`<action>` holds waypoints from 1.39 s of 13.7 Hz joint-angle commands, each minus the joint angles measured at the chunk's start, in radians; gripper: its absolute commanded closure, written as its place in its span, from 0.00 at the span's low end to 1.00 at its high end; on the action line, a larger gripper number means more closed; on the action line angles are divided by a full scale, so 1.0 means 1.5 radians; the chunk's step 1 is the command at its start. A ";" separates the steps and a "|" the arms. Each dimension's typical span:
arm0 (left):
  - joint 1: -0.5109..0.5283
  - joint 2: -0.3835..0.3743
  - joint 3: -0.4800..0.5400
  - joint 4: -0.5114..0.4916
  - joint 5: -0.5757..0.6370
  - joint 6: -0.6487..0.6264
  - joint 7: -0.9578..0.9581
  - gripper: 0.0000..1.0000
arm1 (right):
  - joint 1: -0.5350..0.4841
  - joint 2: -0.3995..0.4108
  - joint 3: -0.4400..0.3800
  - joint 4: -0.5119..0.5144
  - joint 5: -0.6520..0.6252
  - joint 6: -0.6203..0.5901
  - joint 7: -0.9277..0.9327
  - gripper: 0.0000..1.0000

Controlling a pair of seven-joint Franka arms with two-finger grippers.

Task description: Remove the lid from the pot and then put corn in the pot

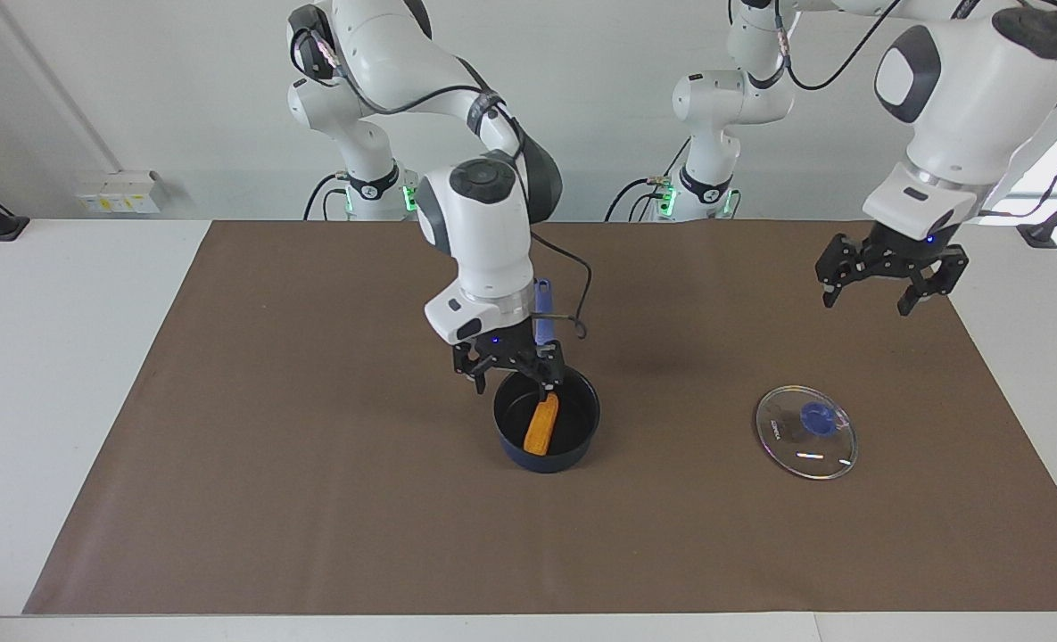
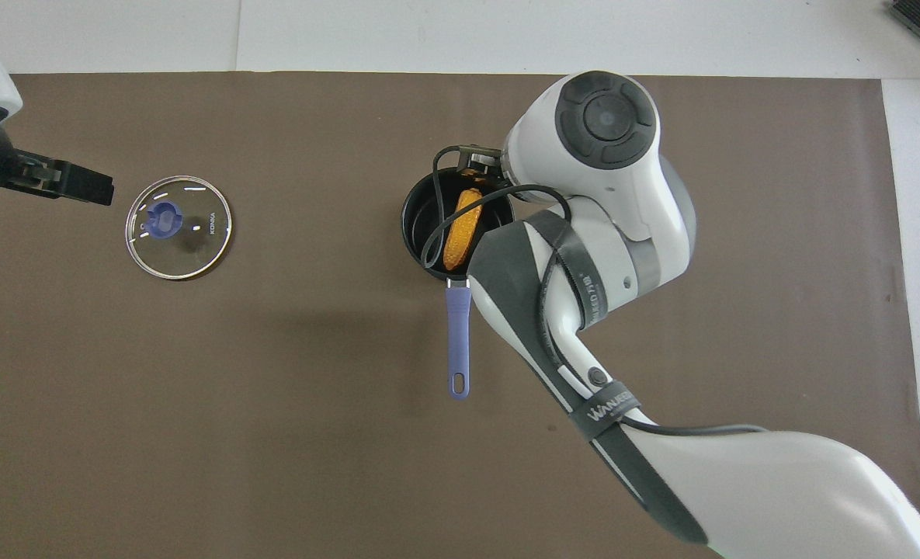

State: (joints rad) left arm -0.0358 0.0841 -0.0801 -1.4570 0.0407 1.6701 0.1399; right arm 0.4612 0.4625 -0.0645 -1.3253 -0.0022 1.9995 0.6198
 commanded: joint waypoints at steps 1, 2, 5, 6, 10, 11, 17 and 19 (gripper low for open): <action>-0.008 -0.048 0.003 -0.013 -0.008 -0.055 -0.001 0.00 | -0.044 -0.065 0.005 -0.027 0.004 -0.068 -0.074 0.00; -0.011 -0.059 0.002 -0.014 -0.008 -0.075 -0.010 0.00 | -0.059 -0.082 0.004 -0.027 0.001 -0.095 -0.100 0.00; -0.013 -0.080 0.000 -0.024 -0.008 -0.135 -0.023 0.00 | -0.114 -0.135 0.004 -0.027 0.003 -0.168 -0.191 0.00; -0.012 -0.090 0.000 -0.030 -0.008 -0.141 -0.024 0.00 | -0.134 -0.156 0.005 -0.027 0.004 -0.195 -0.219 0.00; -0.012 -0.100 0.000 -0.032 -0.008 -0.136 -0.052 0.00 | -0.197 -0.217 0.002 -0.025 0.008 -0.284 -0.300 0.00; -0.012 -0.098 0.000 -0.030 -0.008 -0.133 -0.058 0.00 | -0.212 -0.229 0.002 -0.025 0.012 -0.301 -0.319 0.00; -0.011 -0.094 0.000 -0.026 -0.013 -0.122 -0.067 0.00 | -0.284 -0.287 -0.001 -0.029 0.014 -0.394 -0.412 0.00; -0.009 -0.094 0.000 -0.027 -0.013 -0.121 -0.065 0.00 | -0.283 -0.290 0.001 -0.034 0.014 -0.405 -0.409 0.00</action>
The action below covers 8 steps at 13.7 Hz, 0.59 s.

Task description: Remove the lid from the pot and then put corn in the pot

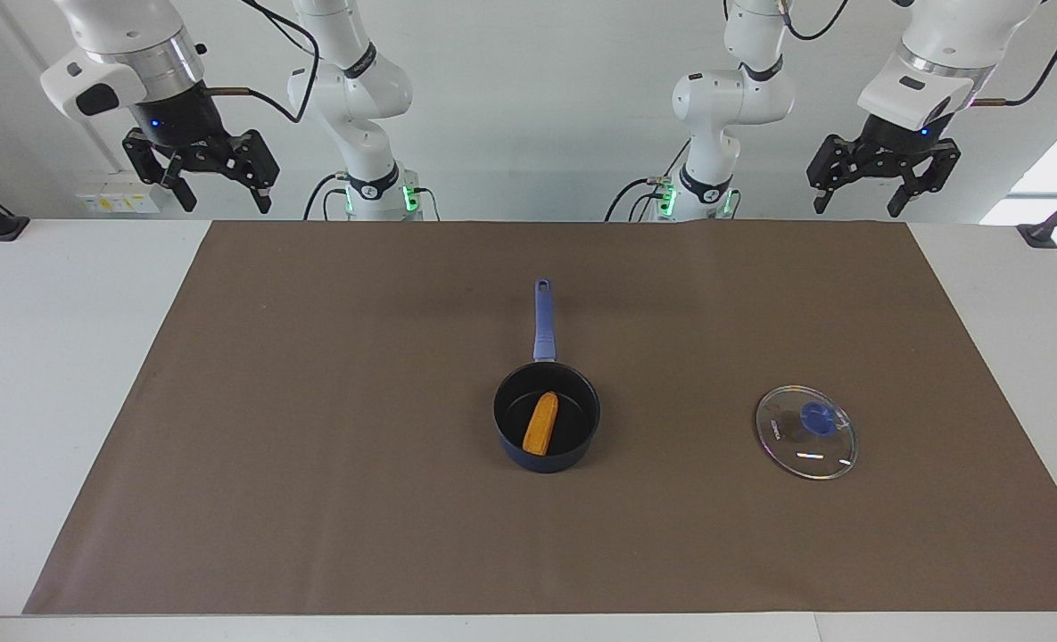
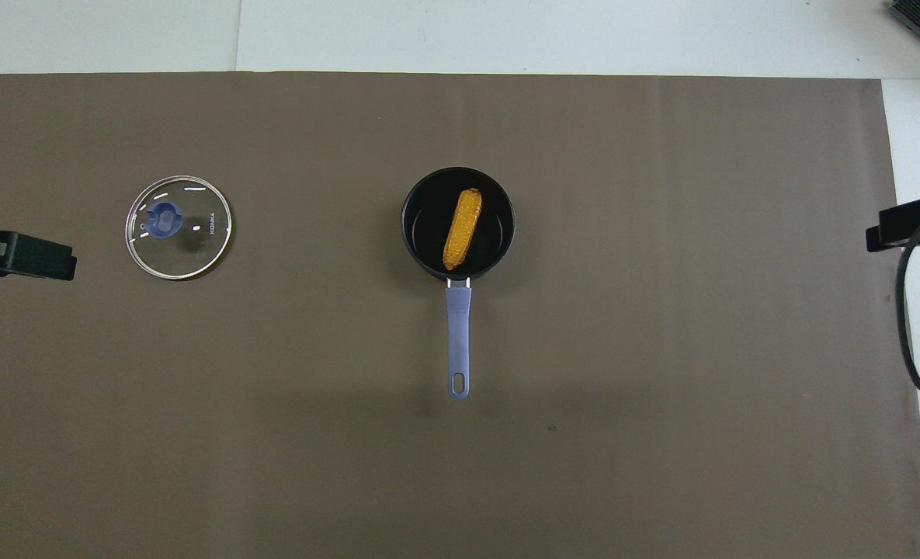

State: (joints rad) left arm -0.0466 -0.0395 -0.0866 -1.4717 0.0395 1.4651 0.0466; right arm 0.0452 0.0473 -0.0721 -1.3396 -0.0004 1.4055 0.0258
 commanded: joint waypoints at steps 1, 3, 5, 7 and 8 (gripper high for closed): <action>-0.001 -0.012 0.005 -0.017 -0.012 0.013 -0.005 0.00 | -0.008 -0.013 0.007 -0.021 0.012 -0.023 -0.018 0.00; -0.002 -0.014 0.006 -0.018 -0.012 0.009 -0.009 0.00 | -0.006 -0.040 0.005 -0.063 0.003 -0.020 -0.009 0.00; -0.003 -0.015 0.005 -0.020 -0.012 0.009 -0.010 0.00 | -0.003 -0.042 0.006 -0.067 0.004 -0.017 0.003 0.00; -0.003 -0.016 0.005 -0.023 -0.012 0.009 -0.011 0.00 | -0.001 -0.044 0.007 -0.069 0.012 -0.022 0.032 0.00; -0.004 -0.016 0.005 -0.023 -0.012 0.011 -0.013 0.00 | -0.002 -0.048 0.006 -0.075 0.012 -0.020 0.030 0.00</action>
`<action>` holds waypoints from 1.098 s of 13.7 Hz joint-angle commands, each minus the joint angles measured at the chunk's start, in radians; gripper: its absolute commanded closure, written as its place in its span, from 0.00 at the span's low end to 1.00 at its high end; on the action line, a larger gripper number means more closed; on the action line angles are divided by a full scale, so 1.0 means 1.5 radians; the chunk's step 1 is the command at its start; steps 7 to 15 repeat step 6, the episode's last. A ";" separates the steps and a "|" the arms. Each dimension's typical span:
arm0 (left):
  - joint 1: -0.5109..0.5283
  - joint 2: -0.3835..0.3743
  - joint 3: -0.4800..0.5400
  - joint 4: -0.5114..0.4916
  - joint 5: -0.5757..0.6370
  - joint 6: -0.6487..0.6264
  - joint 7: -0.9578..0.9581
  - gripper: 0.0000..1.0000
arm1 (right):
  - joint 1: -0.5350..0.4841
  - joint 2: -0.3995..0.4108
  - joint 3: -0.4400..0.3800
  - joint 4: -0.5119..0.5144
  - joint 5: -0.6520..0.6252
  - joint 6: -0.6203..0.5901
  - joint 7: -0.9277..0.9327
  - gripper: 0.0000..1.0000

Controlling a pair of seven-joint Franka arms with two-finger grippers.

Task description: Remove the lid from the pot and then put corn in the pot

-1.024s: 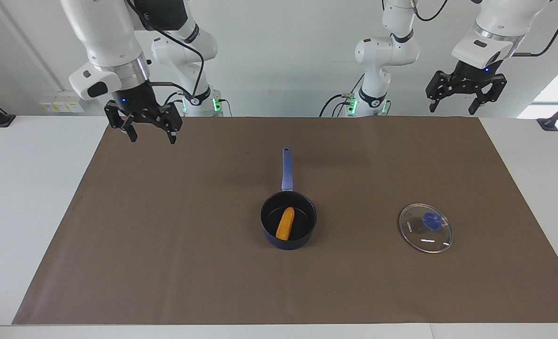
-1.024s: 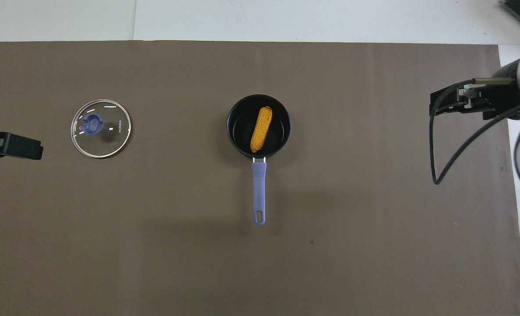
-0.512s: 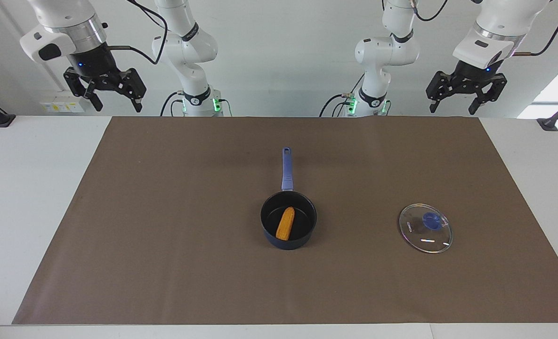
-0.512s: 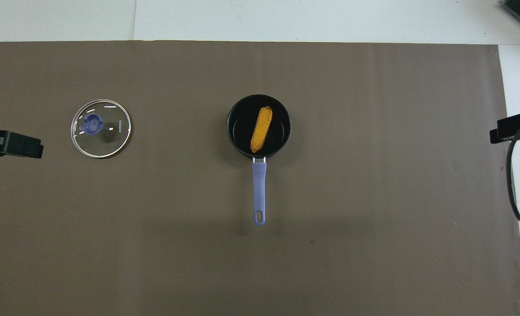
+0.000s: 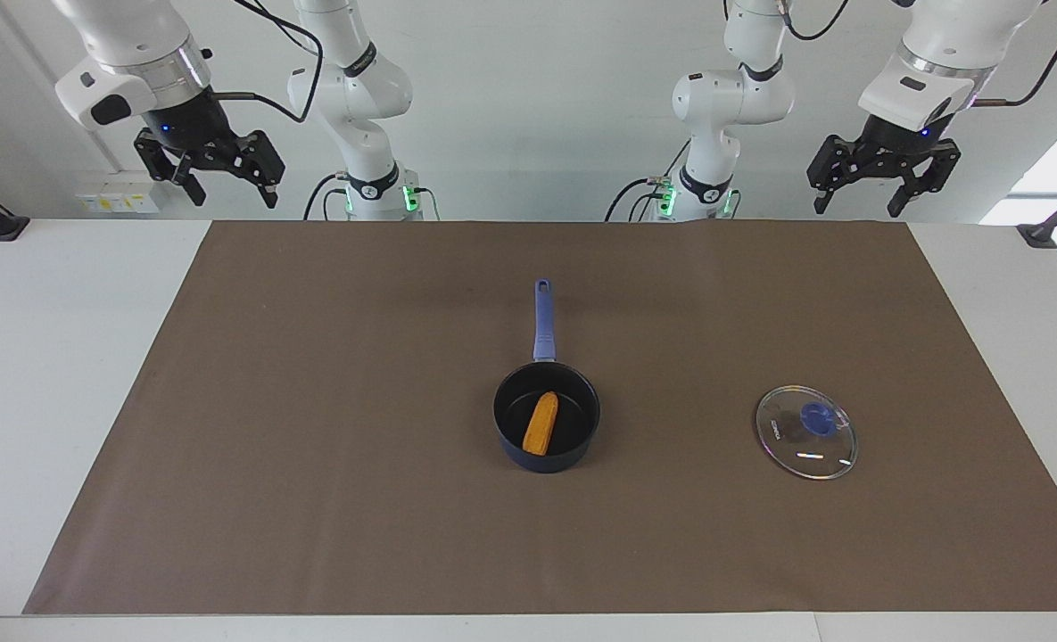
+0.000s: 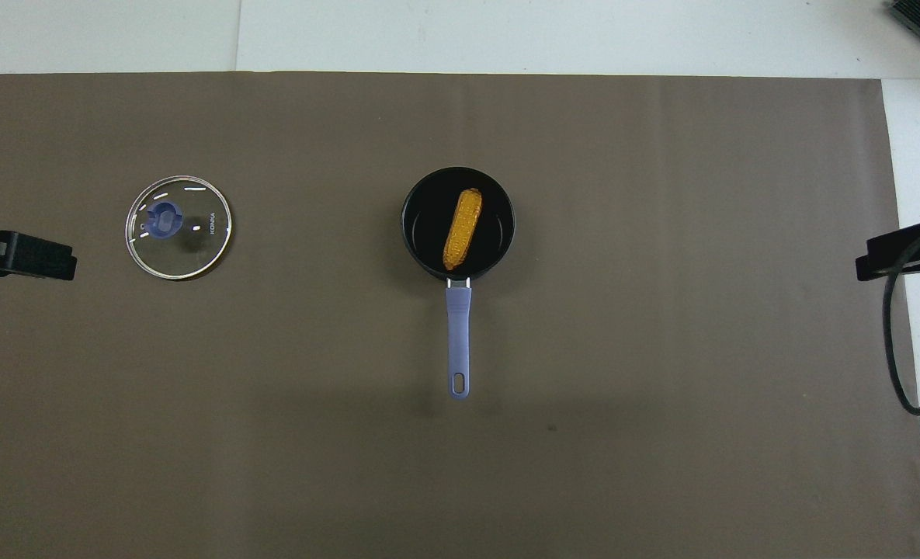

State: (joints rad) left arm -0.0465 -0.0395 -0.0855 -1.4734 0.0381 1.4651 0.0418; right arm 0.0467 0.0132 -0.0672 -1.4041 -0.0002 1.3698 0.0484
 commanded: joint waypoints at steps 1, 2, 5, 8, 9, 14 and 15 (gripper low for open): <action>-0.005 -0.016 0.004 -0.022 -0.011 0.012 -0.008 0.00 | -0.007 -0.032 0.003 -0.045 0.011 0.008 0.011 0.00; -0.005 -0.016 0.004 -0.022 -0.011 0.010 -0.009 0.00 | -0.009 -0.036 0.003 -0.055 0.011 0.014 0.009 0.00; -0.004 -0.016 0.004 -0.022 -0.011 0.012 -0.009 0.00 | -0.008 -0.044 0.003 -0.066 0.011 0.017 0.008 0.00; -0.004 -0.016 0.004 -0.022 -0.011 0.012 -0.009 0.00 | -0.008 -0.044 0.003 -0.066 0.010 0.024 0.007 0.00; -0.004 -0.016 0.004 -0.022 -0.011 0.012 -0.009 0.00 | -0.008 -0.044 0.003 -0.066 0.010 0.024 0.007 0.00; -0.004 -0.016 0.004 -0.022 -0.011 0.012 -0.009 0.00 | -0.008 -0.044 0.003 -0.066 0.010 0.024 0.007 0.00; -0.004 -0.016 0.004 -0.022 -0.011 0.012 -0.009 0.00 | -0.008 -0.044 0.003 -0.066 0.010 0.024 0.007 0.00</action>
